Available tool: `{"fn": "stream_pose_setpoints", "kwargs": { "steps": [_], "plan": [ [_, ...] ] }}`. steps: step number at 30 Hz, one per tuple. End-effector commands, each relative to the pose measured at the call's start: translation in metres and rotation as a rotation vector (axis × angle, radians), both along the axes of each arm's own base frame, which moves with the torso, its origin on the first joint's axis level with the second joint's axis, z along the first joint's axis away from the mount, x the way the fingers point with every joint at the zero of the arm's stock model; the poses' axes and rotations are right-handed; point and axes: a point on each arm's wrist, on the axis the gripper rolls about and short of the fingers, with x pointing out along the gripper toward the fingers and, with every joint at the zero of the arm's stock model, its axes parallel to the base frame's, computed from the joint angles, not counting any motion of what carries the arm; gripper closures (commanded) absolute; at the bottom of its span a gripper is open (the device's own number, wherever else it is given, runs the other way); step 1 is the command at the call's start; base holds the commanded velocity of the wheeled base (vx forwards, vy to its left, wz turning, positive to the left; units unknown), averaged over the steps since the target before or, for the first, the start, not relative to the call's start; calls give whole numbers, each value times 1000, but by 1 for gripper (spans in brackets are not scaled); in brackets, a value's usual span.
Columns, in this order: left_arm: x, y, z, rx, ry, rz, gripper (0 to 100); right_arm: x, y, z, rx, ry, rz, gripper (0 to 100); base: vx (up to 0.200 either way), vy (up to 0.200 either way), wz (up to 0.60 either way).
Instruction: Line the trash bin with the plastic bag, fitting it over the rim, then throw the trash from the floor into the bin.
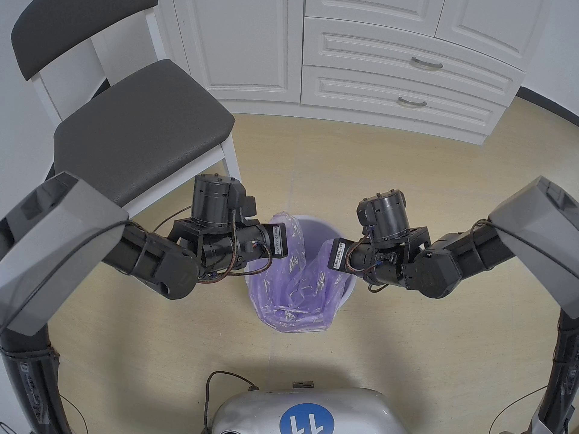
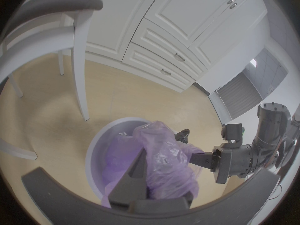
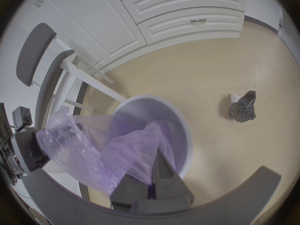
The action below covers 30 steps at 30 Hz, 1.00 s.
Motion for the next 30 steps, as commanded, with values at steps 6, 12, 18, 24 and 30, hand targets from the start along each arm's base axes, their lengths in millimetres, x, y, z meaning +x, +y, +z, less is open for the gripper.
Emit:
{"fn": "stream_pose_setpoints", "kwargs": {
  "steps": [6,12,18,24,30],
  "plan": [
    [34,3,-30,-3,47,113,100,26,-13,-34,4,38,-62,100,0,0,0],
    [40,16,-26,-2,27,143,100,23,-22,-15,10,10,-70,100,0,0,0],
    [43,34,-19,33,0,174,100,20,-44,-1,-32,-16,-70,100,0,0,0],
    [32,65,-34,288,-56,142,100,19,-73,-16,-162,9,-40,100,0,0,0],
    [22,82,-41,389,-62,125,100,1,-95,-29,-301,39,84,100,0,0,0]
  ]
}}
